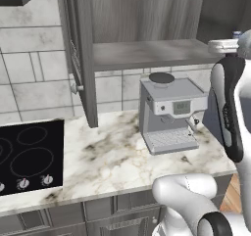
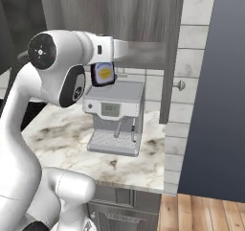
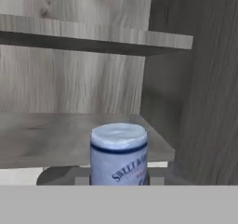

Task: Take 2 condiments from the cabinet and move them on the counter near the stove.Make sure the condiments are lined up with each other, next to each other.

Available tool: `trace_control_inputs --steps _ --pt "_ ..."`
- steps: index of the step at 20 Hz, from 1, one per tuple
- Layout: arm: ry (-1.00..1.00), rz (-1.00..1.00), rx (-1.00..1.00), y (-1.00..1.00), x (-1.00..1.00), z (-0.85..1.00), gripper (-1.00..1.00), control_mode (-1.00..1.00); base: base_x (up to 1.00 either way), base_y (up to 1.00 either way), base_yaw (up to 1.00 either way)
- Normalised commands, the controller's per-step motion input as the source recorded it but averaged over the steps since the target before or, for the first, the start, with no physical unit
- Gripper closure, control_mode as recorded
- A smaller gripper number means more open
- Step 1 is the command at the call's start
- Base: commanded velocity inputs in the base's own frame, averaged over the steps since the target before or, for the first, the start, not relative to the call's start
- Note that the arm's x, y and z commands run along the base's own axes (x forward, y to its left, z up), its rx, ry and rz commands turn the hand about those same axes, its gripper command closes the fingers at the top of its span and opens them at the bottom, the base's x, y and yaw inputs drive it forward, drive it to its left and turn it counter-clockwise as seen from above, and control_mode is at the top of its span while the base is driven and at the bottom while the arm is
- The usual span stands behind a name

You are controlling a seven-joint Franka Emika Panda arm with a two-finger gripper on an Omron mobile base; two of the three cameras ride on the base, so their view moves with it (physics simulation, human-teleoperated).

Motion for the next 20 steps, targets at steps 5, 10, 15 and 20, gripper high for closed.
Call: trace_control_inputs --steps 5,10,15,20 --pt "-0.01 0.14 0.00 0.37 -0.85 0.00 1.00 -1.00 0.00 0.00 0.00" --pt "-0.07 0.05 0.00 0.61 -0.43 -0.03 1.00 -1.00 0.00 0.00 0.00" --pt "-0.01 0.03 0.00 0.37 -0.23 0.00 1.00 -1.00 0.00 0.00 0.00" --pt "0.01 0.03 0.00 0.07 -0.02 0.00 1.00 -1.00 0.00 0.00 0.00"
